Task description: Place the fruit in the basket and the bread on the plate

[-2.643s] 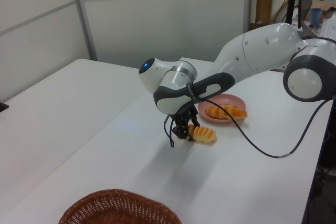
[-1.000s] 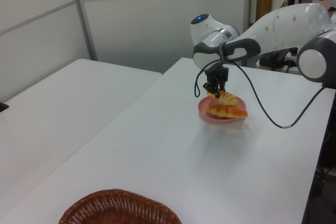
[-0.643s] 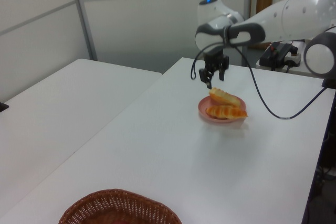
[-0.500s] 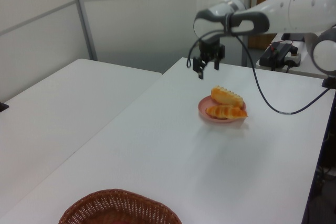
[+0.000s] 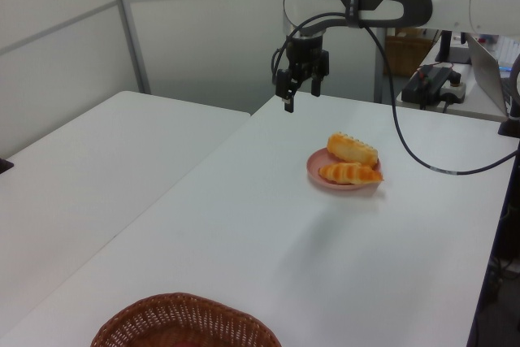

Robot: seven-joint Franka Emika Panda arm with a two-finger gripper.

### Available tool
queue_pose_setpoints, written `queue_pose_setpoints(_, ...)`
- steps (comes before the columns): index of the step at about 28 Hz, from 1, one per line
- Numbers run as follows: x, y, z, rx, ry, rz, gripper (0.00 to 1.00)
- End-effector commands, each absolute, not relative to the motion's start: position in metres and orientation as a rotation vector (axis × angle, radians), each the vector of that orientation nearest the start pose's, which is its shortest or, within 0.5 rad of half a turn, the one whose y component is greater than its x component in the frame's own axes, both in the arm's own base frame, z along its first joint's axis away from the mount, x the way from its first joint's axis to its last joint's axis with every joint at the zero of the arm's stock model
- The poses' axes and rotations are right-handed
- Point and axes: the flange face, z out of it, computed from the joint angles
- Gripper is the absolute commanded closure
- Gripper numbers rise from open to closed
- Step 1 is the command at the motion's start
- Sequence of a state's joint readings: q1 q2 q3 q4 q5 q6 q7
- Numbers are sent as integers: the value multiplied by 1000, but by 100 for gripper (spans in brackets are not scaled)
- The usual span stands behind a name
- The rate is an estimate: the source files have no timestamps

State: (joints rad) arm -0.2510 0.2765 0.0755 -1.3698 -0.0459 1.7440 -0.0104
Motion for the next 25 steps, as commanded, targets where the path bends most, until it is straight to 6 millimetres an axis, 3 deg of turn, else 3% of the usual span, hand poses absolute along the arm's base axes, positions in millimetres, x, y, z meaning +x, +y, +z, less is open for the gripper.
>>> queue_pose_setpoints(1,633,-110,577,-3146,241,-144,0)
queue_pose_setpoints(9,631,-107,582,-3147,232,-151,0)
queue_pose_setpoints(25,627,-109,567,-3147,231,-38,0)
